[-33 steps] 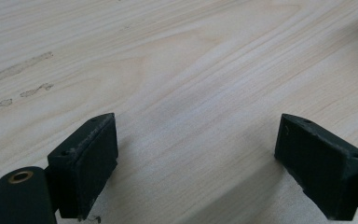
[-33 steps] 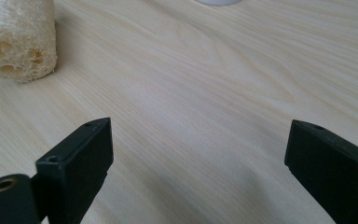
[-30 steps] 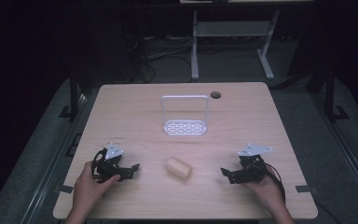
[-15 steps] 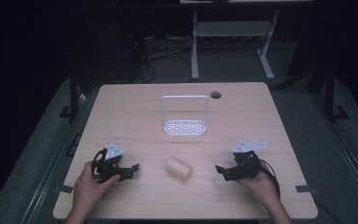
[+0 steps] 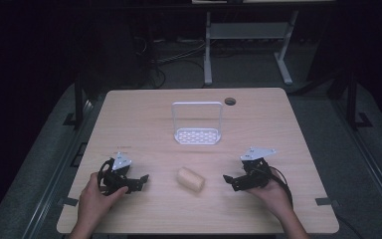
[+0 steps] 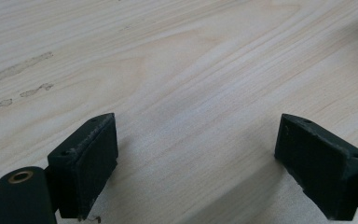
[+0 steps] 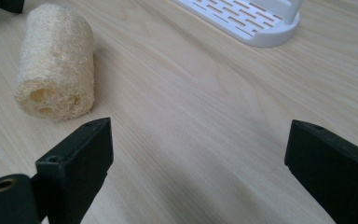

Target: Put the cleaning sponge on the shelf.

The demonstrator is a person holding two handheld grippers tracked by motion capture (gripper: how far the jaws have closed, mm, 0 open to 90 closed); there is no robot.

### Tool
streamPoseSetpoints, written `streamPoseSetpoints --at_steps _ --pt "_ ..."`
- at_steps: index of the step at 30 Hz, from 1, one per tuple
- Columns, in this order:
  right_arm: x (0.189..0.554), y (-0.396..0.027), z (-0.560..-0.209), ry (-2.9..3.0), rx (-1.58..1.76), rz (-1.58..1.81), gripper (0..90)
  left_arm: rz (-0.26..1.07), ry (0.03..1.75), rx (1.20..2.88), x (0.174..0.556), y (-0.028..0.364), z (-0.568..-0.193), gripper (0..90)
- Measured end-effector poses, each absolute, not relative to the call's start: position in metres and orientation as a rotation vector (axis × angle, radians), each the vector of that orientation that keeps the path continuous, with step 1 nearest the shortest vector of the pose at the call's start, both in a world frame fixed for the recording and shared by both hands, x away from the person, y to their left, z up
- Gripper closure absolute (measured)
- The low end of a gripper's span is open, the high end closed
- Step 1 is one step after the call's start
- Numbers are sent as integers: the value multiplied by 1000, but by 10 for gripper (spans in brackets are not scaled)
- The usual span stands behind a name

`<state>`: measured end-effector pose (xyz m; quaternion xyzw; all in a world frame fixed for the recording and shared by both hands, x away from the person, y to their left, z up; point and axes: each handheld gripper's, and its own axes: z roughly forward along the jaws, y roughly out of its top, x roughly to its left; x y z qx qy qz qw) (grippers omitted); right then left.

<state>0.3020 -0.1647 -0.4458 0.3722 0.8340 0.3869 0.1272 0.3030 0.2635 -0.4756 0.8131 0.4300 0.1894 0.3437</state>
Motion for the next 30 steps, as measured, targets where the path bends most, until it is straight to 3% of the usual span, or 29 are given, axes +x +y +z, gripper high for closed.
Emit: streamPoseSetpoints --at_steps 30 --pt "315 -121 -438 2512 959 1177 76 492 1118 2112 303 263 -476 126"
